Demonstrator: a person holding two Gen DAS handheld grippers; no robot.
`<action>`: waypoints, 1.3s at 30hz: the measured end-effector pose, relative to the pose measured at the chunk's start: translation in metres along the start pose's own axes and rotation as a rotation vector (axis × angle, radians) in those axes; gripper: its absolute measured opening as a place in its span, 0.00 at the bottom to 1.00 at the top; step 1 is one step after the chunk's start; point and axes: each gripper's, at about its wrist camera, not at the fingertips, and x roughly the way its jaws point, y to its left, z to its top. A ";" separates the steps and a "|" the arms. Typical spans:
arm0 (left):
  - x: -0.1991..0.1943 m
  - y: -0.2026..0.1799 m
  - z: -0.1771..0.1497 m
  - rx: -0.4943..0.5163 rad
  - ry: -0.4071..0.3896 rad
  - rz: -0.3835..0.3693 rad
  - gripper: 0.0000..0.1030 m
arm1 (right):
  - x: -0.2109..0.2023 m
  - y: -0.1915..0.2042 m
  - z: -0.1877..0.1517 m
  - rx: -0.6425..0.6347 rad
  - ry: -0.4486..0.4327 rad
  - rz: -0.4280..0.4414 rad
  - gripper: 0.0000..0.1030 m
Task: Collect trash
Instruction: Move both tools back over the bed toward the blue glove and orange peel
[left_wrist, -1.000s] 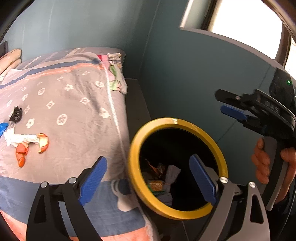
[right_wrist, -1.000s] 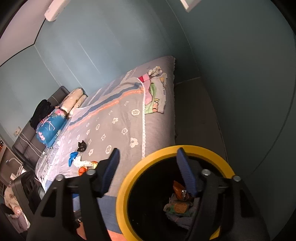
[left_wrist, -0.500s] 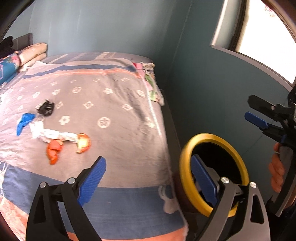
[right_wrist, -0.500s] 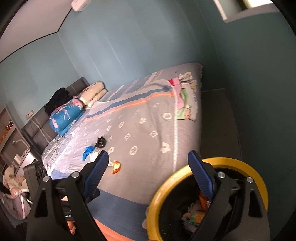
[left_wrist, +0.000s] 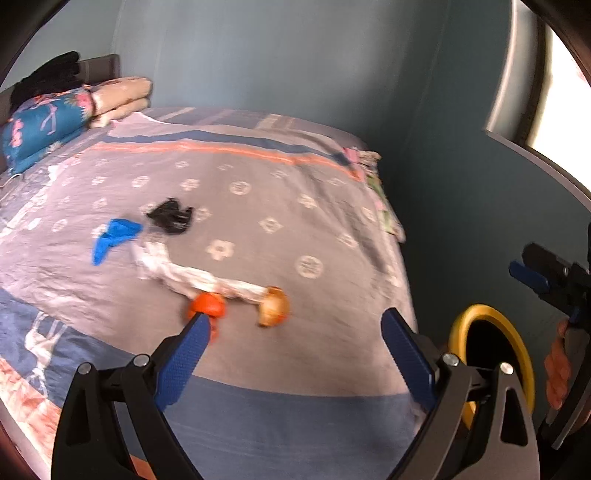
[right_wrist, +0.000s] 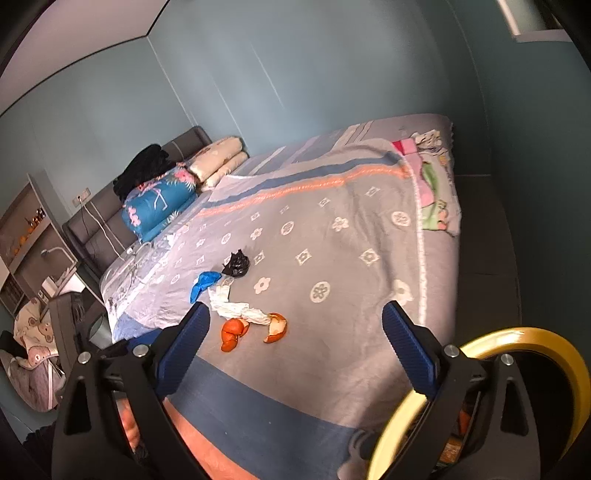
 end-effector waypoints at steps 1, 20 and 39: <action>0.001 0.007 0.001 -0.007 0.000 0.008 0.87 | 0.009 0.005 0.000 -0.001 0.010 0.005 0.88; 0.047 0.164 0.028 -0.104 0.060 0.211 0.87 | 0.169 0.074 -0.023 -0.146 0.205 -0.030 0.88; 0.150 0.282 0.061 -0.127 0.142 0.329 0.87 | 0.279 0.095 -0.058 -0.260 0.334 -0.144 0.88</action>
